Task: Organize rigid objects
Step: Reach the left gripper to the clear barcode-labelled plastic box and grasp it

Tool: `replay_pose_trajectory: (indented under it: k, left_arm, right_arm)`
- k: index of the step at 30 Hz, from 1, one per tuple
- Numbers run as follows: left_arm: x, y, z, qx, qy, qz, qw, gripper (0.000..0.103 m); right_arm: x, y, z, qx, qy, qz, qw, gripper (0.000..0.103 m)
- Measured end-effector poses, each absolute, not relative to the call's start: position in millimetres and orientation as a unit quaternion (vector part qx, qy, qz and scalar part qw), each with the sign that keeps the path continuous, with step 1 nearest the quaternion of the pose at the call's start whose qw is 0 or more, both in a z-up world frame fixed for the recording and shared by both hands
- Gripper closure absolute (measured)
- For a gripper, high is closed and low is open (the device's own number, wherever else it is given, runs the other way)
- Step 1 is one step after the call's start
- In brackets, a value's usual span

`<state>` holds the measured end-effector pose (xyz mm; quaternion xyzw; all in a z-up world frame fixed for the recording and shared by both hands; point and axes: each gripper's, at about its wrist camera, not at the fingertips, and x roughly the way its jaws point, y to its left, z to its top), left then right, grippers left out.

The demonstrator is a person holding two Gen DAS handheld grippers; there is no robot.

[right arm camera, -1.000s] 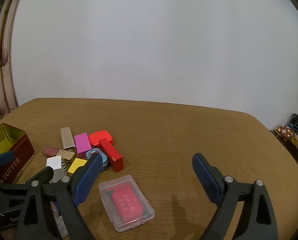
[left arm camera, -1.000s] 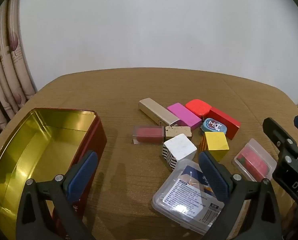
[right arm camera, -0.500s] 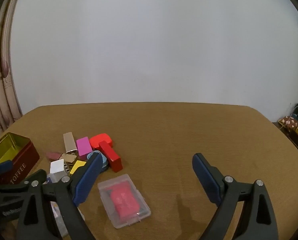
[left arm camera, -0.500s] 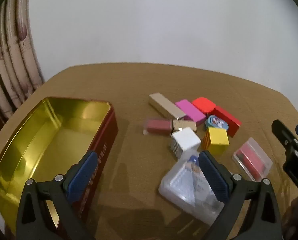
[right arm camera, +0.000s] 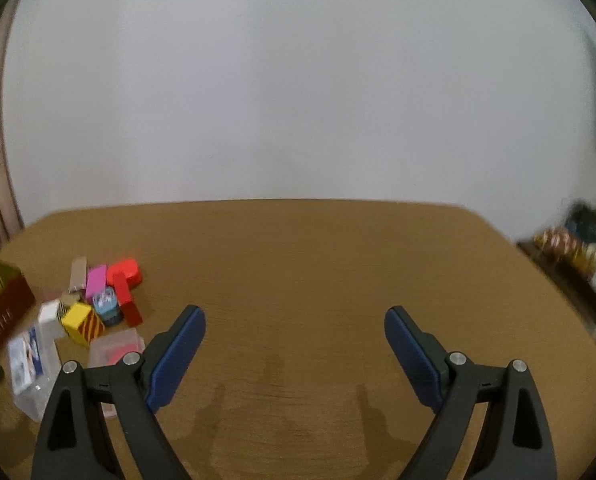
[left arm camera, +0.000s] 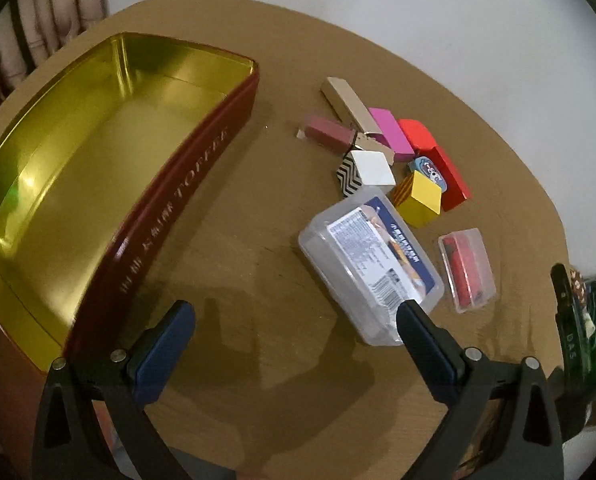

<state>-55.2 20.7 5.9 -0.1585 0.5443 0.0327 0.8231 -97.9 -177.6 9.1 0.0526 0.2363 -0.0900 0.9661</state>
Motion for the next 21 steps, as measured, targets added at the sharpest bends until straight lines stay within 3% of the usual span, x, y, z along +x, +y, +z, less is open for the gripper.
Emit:
replay_pose_trajectory:
  k: [21]
  left_arm:
    - [-6,-5,-9,-0.207,0.621,0.100,0.749,0.008]
  right_arm:
    - [-116,-202,8,0.102,0.222,-0.054,0.968,0.009]
